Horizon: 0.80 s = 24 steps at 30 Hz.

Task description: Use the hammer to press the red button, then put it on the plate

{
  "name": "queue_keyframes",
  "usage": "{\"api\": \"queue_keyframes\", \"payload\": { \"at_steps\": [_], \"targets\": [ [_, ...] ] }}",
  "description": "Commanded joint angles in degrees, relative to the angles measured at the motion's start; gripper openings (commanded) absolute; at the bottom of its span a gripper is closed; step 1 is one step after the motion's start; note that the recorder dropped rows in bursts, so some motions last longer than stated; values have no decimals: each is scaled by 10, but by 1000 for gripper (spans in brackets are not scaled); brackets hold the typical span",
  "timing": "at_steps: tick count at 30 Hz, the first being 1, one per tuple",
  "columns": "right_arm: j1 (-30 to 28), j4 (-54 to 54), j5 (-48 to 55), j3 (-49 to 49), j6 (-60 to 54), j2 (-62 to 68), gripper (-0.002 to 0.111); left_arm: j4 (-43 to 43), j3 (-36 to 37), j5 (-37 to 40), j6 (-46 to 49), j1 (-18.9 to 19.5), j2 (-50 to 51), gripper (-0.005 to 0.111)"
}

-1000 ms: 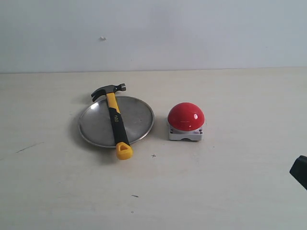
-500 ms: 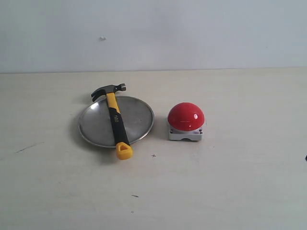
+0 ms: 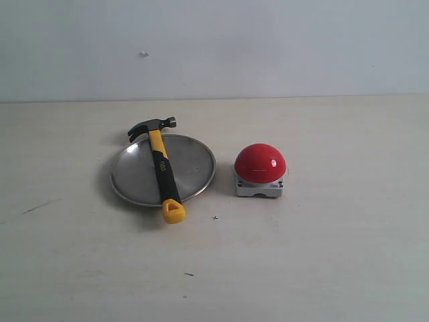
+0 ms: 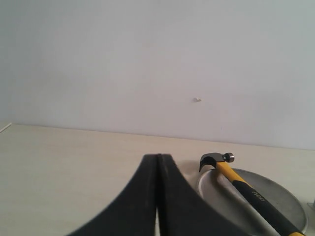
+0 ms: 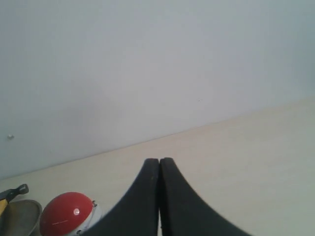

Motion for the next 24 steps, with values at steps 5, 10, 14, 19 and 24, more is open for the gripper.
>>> {"api": "queue_keyframes", "payload": {
  "at_steps": [5, 10, 14, 19, 24],
  "targets": [
    [-6, -8, 19, 3, -16, -9, 0, -5, 1, -1, 3, 1, -4, 0],
    [-6, -7, 19, 3, -16, -9, 0, -5, 1, -1, 3, 1, -4, 0],
    [-6, -7, 19, 3, -16, -9, 0, -5, 1, -1, 3, 1, -4, 0],
    [-6, -3, 19, 3, -16, -9, 0, -5, 1, -1, 3, 1, -4, 0],
    [-6, -3, 19, 3, -16, -9, 0, -5, 1, -1, 3, 1, -4, 0]
  ]
}}
